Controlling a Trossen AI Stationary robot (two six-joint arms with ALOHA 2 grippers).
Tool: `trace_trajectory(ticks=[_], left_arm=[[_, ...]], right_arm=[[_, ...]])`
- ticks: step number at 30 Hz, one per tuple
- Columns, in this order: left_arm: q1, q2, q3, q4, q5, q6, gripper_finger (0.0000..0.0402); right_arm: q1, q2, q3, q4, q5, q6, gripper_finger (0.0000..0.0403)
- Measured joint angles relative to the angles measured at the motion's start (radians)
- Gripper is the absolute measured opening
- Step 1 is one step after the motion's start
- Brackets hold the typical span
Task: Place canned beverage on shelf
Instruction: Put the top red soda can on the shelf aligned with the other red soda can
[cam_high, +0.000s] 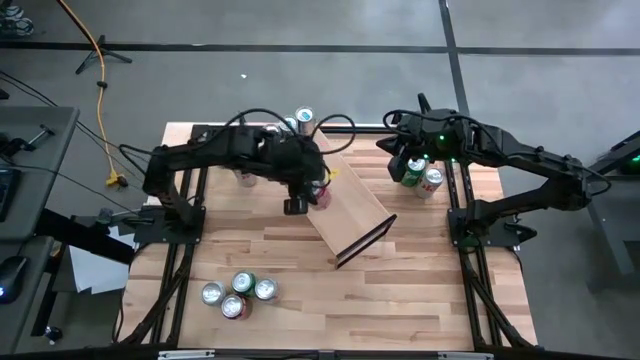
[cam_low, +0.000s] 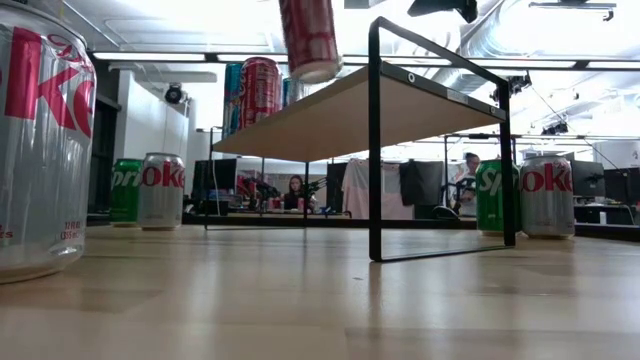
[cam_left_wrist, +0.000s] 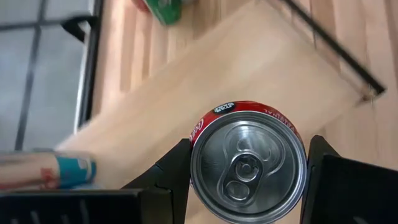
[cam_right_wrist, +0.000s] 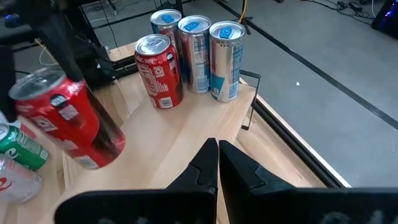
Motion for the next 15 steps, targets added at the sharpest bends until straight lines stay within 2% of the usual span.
trace_trajectory(ticks=[6, 15], left_arm=[[0.028, 0.057, 0.000, -0.034, 0.084, -0.022, 0.0117], [0.065, 0.099, 0.000, -0.011, 0.096, -0.018, 0.0118]], right_arm=[[0.000, 0.000, 0.000, -0.001, 0.000, 0.019, 0.0000], [0.000, 0.000, 0.000, 0.000, 0.000, 0.026, 0.0000]])
